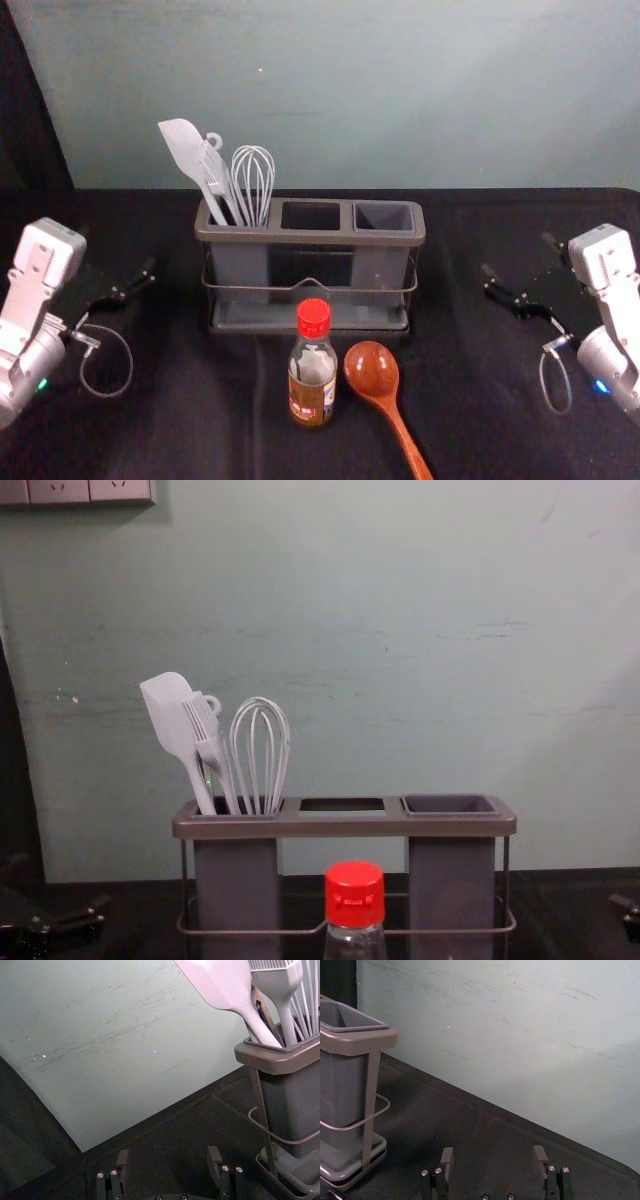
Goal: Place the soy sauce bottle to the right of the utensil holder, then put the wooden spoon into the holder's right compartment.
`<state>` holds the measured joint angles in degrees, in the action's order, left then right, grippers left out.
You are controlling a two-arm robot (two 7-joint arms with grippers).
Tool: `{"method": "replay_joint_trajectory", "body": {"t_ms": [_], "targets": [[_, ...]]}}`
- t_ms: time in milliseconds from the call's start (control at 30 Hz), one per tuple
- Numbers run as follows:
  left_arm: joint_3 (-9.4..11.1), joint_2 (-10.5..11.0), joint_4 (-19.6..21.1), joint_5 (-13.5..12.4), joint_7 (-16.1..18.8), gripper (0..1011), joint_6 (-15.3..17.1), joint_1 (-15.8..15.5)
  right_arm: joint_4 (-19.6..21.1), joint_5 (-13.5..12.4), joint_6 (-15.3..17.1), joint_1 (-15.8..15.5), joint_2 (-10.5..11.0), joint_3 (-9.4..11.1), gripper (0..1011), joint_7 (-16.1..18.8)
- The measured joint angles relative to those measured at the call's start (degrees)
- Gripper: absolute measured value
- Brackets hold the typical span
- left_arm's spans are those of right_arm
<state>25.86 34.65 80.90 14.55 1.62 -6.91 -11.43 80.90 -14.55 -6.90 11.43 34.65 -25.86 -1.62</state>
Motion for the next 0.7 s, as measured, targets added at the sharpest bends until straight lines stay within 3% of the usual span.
{"method": "replay_joint_trajectory", "body": {"t_ms": [700], "targets": [[0.00,0.00,0.00,0.00,0.00,1011,0.00,0.00,0.00,0.00,0.00,0.00,0.00,0.00,1003,0.00]]}}
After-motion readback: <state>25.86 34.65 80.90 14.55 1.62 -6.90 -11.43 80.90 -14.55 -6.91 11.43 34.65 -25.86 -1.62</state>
